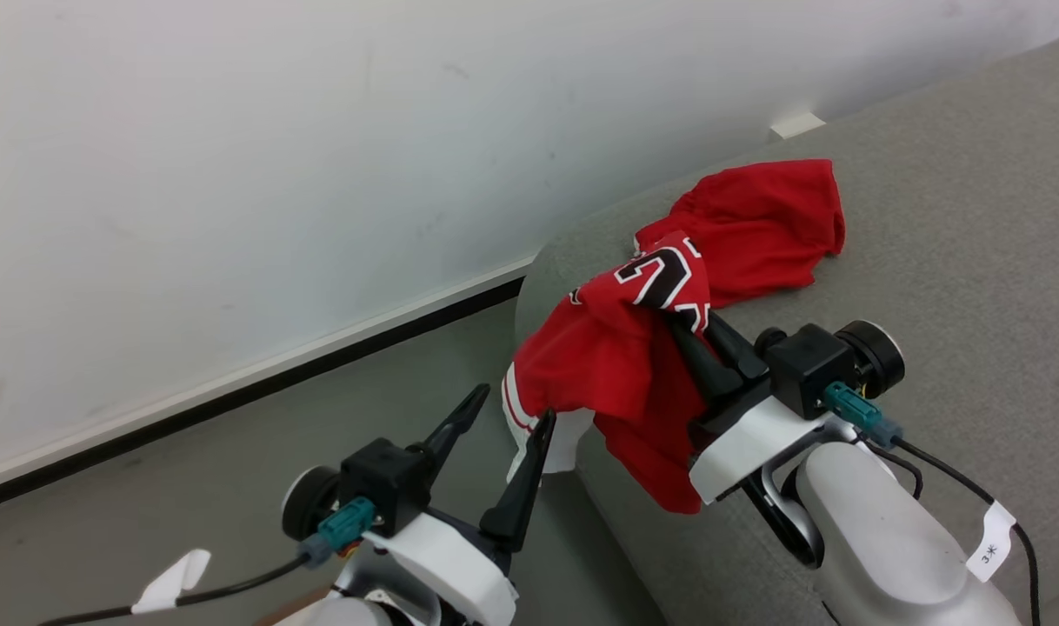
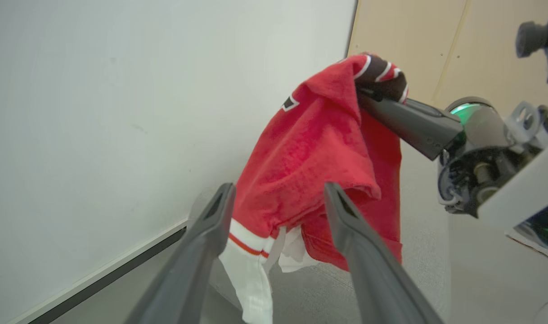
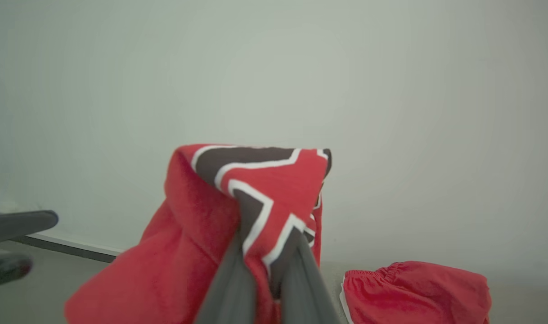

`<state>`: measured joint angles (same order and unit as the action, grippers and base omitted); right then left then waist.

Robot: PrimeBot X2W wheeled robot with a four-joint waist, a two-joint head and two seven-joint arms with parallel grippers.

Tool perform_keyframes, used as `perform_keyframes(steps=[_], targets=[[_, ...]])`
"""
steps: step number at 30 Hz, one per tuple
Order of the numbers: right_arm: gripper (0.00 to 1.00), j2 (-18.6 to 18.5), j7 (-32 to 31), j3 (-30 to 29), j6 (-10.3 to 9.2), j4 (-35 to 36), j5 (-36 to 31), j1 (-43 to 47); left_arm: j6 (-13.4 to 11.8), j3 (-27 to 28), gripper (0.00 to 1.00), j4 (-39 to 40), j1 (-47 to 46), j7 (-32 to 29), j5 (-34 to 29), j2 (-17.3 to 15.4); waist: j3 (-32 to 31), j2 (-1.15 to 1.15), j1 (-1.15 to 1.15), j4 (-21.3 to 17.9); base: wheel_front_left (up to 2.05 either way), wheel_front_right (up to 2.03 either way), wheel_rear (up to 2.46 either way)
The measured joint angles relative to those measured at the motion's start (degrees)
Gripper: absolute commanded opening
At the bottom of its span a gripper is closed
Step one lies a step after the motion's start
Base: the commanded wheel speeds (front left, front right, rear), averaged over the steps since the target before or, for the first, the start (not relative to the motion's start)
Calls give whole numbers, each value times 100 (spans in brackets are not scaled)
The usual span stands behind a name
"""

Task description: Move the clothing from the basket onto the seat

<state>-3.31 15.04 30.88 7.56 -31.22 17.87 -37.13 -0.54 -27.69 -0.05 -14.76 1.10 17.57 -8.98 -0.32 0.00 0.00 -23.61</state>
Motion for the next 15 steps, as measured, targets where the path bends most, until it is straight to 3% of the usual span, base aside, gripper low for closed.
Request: perform_keyframes(steps=[15], targets=[[0,-64,0,-294,0,353,-102,214,-3,-168,100,80,-18,-56,-41,-18,172,0,0,-429,0,0,0]])
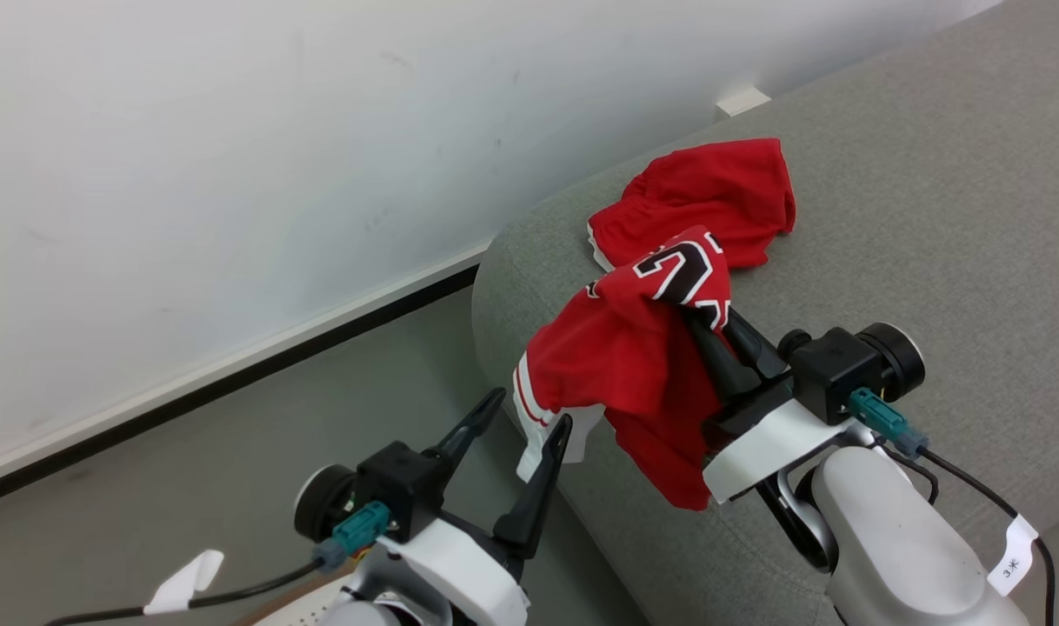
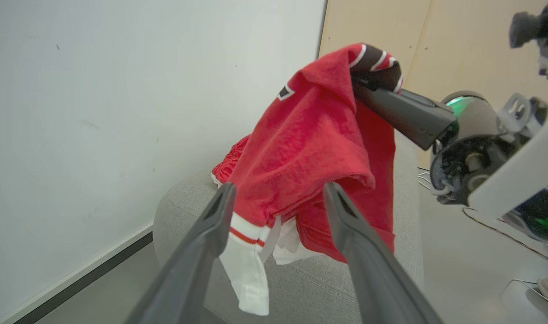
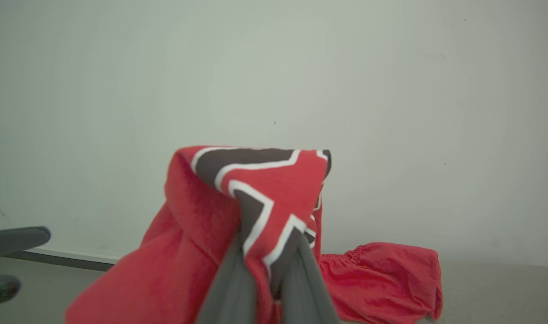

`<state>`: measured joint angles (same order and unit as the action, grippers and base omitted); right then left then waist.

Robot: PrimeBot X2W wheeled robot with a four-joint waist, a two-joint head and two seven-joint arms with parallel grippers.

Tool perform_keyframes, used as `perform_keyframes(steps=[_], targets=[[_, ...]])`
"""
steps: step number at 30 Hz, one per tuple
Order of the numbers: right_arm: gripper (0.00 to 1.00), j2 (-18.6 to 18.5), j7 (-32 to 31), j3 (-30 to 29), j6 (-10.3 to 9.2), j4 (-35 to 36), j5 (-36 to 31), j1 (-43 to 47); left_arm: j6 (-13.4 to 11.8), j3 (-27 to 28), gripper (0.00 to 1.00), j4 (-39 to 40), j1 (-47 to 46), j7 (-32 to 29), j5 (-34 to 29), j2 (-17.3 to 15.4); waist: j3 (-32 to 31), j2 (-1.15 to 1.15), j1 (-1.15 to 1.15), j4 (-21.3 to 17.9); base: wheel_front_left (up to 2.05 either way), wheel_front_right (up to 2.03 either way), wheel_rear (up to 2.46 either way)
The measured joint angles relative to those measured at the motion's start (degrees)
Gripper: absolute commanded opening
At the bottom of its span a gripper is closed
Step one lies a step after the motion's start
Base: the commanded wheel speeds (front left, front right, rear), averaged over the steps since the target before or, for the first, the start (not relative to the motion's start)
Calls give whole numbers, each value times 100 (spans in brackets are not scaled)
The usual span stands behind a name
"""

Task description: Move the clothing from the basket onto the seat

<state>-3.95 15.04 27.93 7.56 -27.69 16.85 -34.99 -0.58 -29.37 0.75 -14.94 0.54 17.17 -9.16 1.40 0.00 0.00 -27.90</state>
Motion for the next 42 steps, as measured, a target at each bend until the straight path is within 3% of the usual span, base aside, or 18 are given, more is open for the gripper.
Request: perform_keyframes(steps=[8,15,19,24,30,34,42], targets=[[0,-35,0,-377,0,203,38,53,36,-110,100,176,-154,-147,-94,-62,294,0,0,36,0,0,0],[0,-222,0,-1488,0,651,-91,-319,305,-249,100,470,-1063,-459,-354,-163,1155,0,0,220,0,0,0],[0,-457,0,-2037,-1,727,-245,-788,436,-298,100,541,-1622,-544,-483,-176,1777,0,1,394,0,0,0],[0,-1061,-96,-2869,0,680,-349,-1746,560,-389,100,553,-2262,-545,-566,-144,2589,0,1,660,0,0,0],[0,-2039,-476,-3860,0,399,-531,-2977,614,-434,100,530,-2749,-411,-601,-40,3480,0,1,1049,0,0,0],[0,-2465,-683,-4488,0,-13,-694,-3538,617,-439,100,463,-2832,-298,-599,-18,3945,0,1,1337,0,0,0],[0,-2497,-568,-5248,0,-1355,-1145,-3549,580,-461,100,293,-2815,-92,-575,11,4439,0,1,1806,0,0,0]])
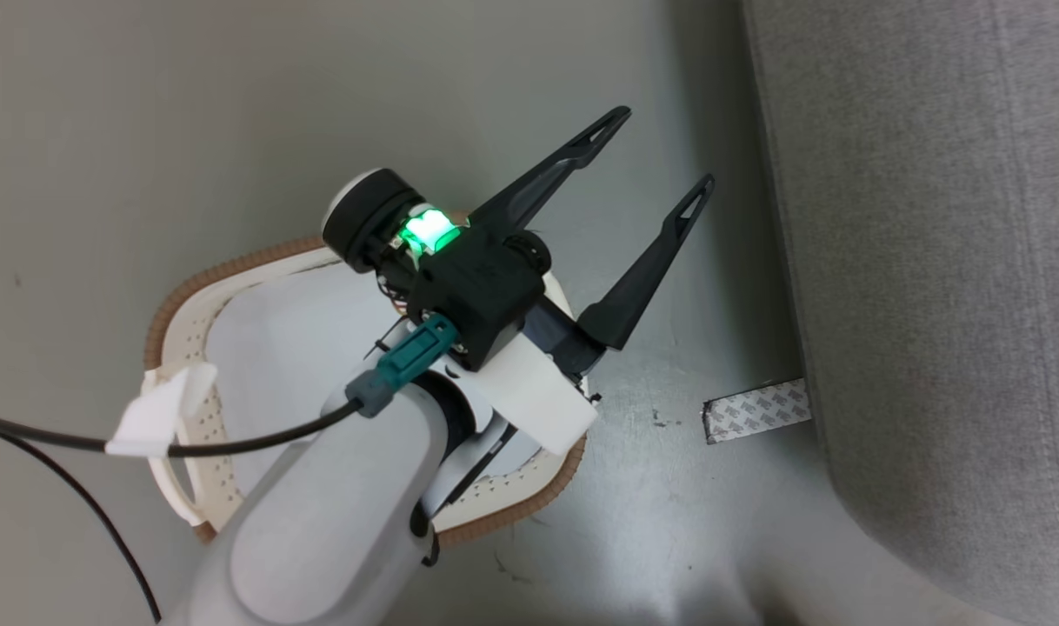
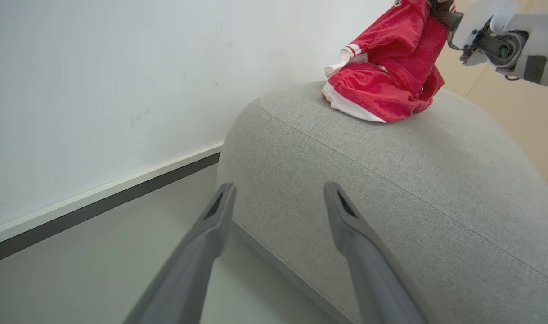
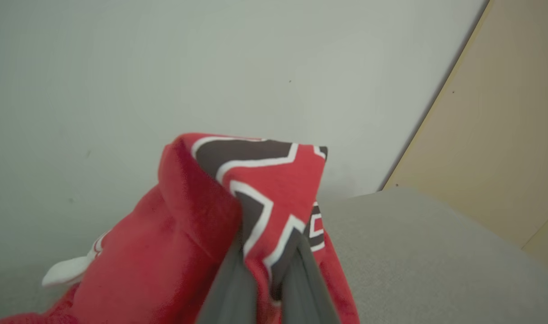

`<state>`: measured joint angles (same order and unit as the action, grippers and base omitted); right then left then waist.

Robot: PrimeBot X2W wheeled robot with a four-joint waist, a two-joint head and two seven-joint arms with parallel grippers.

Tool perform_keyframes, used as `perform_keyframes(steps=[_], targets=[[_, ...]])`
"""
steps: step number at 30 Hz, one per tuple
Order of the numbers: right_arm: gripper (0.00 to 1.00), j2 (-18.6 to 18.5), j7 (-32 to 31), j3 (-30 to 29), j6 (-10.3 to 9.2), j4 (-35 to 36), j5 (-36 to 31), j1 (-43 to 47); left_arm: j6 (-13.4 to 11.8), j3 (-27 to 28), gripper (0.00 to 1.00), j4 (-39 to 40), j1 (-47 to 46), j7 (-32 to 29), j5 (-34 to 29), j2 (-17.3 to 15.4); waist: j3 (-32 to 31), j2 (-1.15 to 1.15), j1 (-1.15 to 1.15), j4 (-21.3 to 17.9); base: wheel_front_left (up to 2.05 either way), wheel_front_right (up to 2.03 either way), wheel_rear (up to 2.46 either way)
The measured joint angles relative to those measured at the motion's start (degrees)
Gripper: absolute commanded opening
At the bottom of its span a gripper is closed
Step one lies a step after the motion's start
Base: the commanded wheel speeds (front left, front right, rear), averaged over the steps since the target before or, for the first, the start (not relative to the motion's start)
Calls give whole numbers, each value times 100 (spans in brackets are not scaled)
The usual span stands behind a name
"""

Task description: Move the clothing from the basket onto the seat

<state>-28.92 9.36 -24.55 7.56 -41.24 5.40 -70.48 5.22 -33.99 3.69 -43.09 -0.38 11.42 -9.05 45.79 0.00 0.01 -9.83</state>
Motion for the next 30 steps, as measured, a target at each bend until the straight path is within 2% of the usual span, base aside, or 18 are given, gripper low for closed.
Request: perform_keyframes(steps=[6,7,8,9,10,11,15,21,30], targets=[[0,408,368,-358,0,-998,-318,477,-54,25,100,-111,115,74,35,-78,-45,0,0,35,0,0,0],[5,458,420,-394,0,-1101,-332,520,-62,44,100,-107,126,75,38,-96,-74,0,0,25,0,0,0],[25,531,453,-414,0,-1182,-337,556,-81,70,100,-100,130,75,52,-122,-100,0,-1,11,0,0,0],[37,594,493,-421,0,-1238,-358,603,-104,90,100,-90,135,71,52,-163,-126,0,0,-5,0,0,0],[87,650,525,-433,0,-1259,-394,643,-108,121,100,-90,148,69,52,-221,-154,0,0,-21,0,0,0],[100,697,537,-444,0,-1252,-419,689,-124,151,100,-89,168,73,52,-270,-191,0,0,-37,0,0,0],[100,929,565,-498,0,-621,-427,984,-283,335,100,-53,311,159,116,-315,-395,0,0,-92,0,0,0],[100,1414,568,-269,0,712,-401,2093,-514,594,100,-145,758,463,245,-501,-919,0,-1,-141,0,0,0],[100,1814,569,517,0,2118,-287,3508,-893,1056,100,-361,1749,891,555,-765,-2069,0,-2,-134,0,0,0]])
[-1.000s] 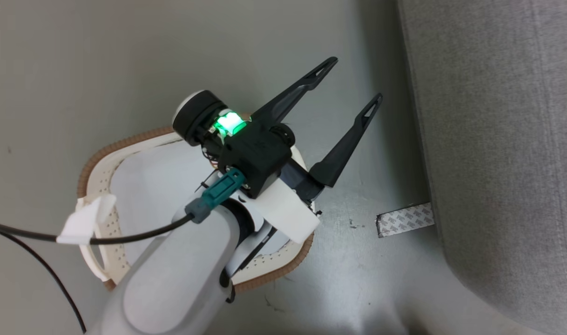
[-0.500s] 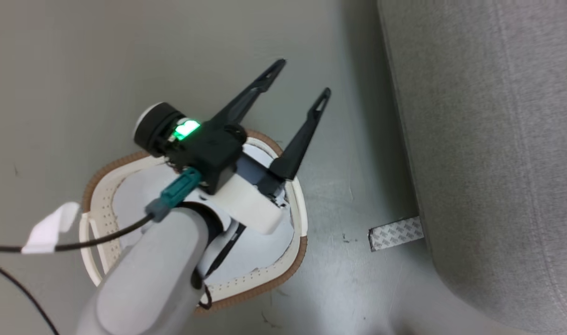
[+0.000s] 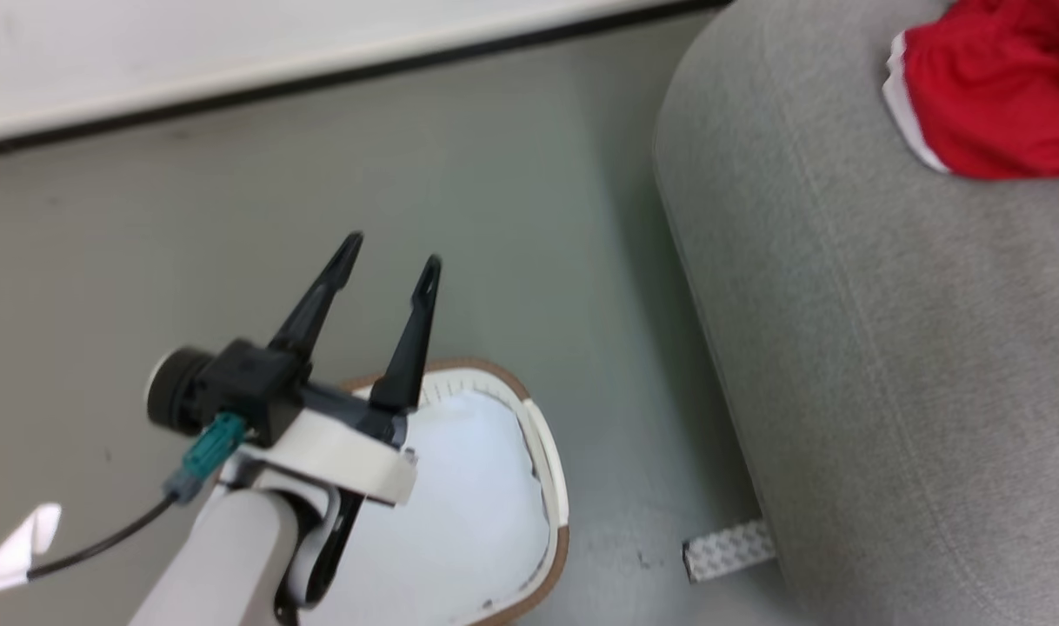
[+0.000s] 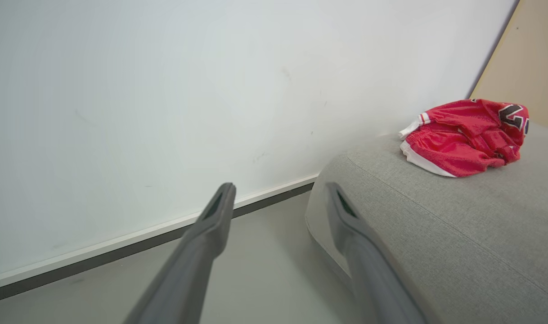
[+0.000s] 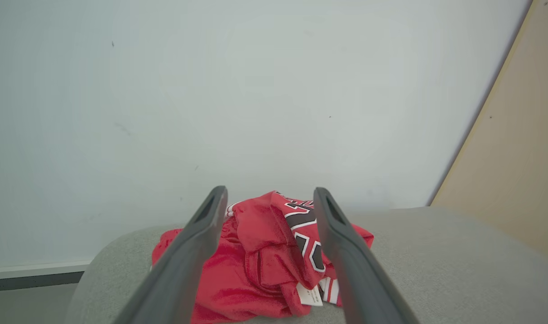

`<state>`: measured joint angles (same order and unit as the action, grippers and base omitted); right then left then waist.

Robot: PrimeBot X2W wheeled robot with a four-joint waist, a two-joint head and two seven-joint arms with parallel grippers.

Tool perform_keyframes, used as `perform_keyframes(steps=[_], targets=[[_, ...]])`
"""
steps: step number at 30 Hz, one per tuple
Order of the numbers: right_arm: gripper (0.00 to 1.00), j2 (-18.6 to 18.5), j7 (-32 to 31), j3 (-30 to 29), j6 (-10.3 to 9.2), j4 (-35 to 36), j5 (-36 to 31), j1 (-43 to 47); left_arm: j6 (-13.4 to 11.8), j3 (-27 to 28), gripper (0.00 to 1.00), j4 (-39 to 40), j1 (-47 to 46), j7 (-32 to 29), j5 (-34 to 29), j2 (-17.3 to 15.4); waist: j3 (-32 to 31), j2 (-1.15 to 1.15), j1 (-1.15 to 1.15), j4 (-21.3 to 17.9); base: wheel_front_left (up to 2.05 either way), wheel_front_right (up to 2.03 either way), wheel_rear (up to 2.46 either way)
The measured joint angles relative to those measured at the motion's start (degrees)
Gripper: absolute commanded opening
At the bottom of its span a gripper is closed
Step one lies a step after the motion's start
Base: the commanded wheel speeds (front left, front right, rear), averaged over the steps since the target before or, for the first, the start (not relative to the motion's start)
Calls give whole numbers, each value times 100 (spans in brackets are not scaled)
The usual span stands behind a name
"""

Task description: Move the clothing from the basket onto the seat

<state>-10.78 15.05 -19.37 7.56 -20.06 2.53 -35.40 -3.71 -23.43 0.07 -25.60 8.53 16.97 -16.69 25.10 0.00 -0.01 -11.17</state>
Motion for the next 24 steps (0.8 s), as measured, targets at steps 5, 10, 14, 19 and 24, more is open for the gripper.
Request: perform_keyframes(steps=[5,10,14,19,24], targets=[[100,24,0,456,0,310,70,641,-230,165,100,-74,559,219,145,-20,-675,0,-1,67,0,0,0],[100,149,0,926,0,433,108,1267,-378,291,100,-185,1122,380,310,14,-1317,0,-1,210,0,0,0],[100,230,0,1222,0,470,145,1631,-453,402,100,-316,1557,478,446,13,-1779,0,-2,341,0,0,0],[100,419,1,1549,-1,480,301,2025,-560,580,100,-413,1994,609,468,13,-2213,0,-1,497,0,0,0],[100,597,1,1949,0,390,348,2522,-568,720,100,-495,2424,653,471,104,-2469,0,-1,627,0,0,0]])
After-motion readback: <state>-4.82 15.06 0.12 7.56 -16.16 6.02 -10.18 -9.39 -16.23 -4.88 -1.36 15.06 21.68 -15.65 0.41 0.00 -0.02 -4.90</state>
